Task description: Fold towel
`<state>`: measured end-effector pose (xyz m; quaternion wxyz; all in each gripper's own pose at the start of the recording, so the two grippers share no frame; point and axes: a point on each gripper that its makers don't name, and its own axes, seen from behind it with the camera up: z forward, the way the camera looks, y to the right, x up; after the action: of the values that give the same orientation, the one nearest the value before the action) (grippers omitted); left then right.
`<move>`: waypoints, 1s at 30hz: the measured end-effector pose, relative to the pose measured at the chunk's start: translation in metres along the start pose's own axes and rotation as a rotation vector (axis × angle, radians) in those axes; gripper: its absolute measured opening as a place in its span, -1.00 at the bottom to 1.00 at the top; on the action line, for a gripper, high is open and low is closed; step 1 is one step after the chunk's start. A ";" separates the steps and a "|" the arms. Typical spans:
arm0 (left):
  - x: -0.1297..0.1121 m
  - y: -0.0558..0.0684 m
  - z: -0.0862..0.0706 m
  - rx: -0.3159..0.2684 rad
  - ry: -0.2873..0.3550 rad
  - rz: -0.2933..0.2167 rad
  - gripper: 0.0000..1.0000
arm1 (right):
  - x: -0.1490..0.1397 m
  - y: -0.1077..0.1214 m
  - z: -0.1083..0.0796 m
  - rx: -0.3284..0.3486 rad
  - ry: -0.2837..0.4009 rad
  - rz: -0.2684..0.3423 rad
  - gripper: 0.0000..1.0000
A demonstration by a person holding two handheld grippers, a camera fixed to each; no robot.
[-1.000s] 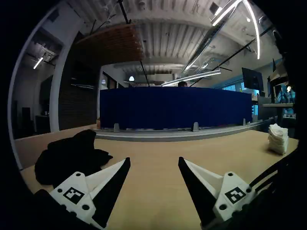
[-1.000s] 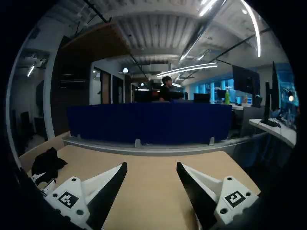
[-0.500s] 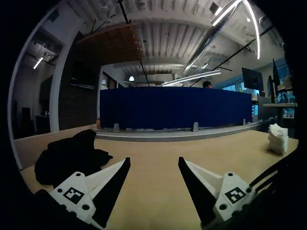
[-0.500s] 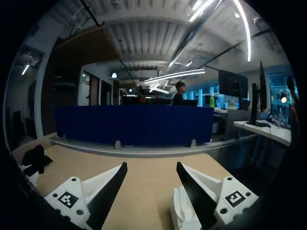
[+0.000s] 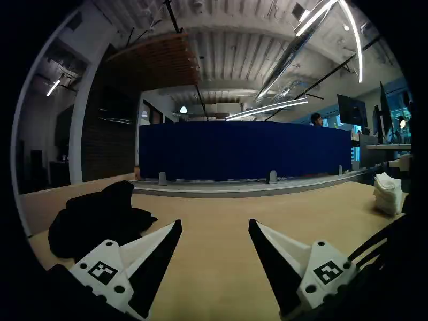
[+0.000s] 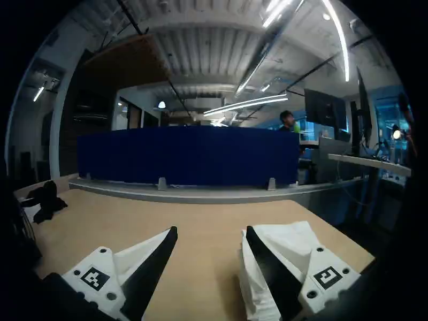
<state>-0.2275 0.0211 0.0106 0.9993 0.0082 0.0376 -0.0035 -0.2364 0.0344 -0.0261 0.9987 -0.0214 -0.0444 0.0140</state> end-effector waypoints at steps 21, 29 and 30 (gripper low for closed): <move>-0.001 0.000 -0.002 0.000 0.000 0.000 0.85 | -0.047 0.010 0.014 -0.021 0.022 0.081 0.99; -0.001 0.001 -0.002 0.000 0.000 0.000 0.85 | -0.047 0.004 0.013 -0.011 0.038 0.093 0.99; -0.001 0.001 -0.002 0.000 0.000 0.000 0.85 | -0.047 0.004 0.013 -0.010 0.040 0.090 0.99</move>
<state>-0.2287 0.0224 0.0083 0.9993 0.0081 0.0377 -0.0034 -0.2840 0.0372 -0.0170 0.9976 -0.0285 -0.0236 0.0581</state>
